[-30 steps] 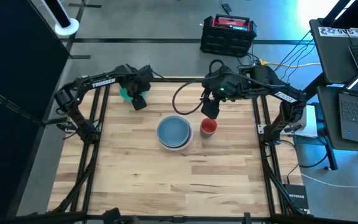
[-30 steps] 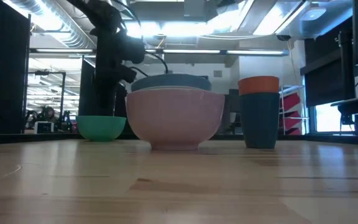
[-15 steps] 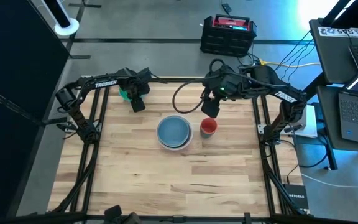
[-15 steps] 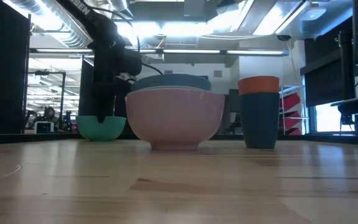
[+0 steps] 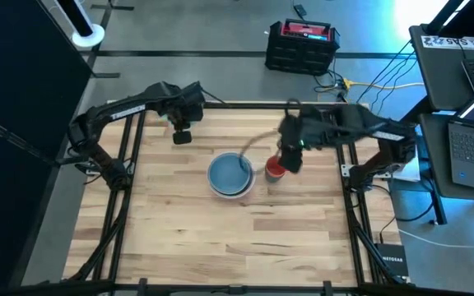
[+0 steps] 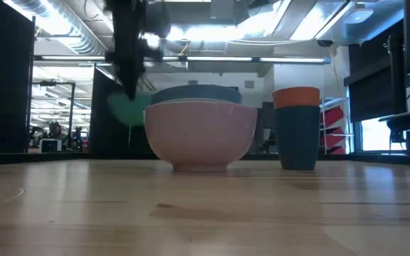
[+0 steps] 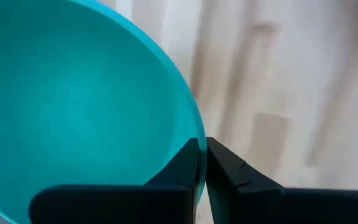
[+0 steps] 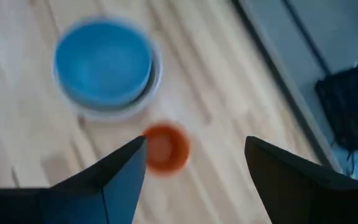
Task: Nest bowls inside each other
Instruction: Stack the green bowl on top of the blue bowl
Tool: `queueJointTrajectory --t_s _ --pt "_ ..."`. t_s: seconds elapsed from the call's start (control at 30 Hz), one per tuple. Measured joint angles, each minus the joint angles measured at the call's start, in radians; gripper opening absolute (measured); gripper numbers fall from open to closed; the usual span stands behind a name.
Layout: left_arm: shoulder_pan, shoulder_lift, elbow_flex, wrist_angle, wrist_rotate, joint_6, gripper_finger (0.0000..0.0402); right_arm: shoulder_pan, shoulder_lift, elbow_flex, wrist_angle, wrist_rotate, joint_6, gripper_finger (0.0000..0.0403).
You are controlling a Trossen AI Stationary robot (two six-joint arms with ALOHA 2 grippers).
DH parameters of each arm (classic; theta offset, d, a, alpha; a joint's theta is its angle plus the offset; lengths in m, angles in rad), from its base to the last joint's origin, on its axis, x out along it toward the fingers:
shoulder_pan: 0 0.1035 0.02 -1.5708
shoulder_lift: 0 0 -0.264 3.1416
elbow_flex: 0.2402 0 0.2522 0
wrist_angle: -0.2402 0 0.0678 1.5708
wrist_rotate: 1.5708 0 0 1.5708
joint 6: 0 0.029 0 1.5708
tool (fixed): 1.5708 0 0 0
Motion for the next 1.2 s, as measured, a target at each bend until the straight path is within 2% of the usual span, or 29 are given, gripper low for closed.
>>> queueJointTrajectory --t_s 0.23,0.37,0.47,0.6,0.73,1.2 --pt "-0.258 -0.031 0.266 -0.200 0.015 -0.040 0.0000 0.192 -0.191 -0.391 0.087 -0.007 0.242 0.0255" --pt "-0.423 0.063 0.378 -0.214 -0.006 -0.166 0.0000 0.324 -0.286 -0.613 0.205 -0.005 0.435 0.0255" --pt "-0.502 0.142 0.429 -0.214 -0.016 -0.248 0.0000 0.392 -0.313 -0.702 0.236 -0.007 0.504 0.0255" --pt "-0.558 0.248 0.445 -0.215 -0.023 -0.306 0.0000 0.449 -0.314 -0.740 0.245 -0.005 0.535 0.0255" --pt "-0.559 0.326 0.446 -0.182 -0.061 -0.326 0.0000 0.460 -0.314 -0.740 0.271 0.002 0.540 0.0255" --pt "-0.554 0.375 0.428 -0.040 0.023 -0.279 0.0000 0.458 -0.315 -0.740 0.270 0.003 0.538 0.0255"
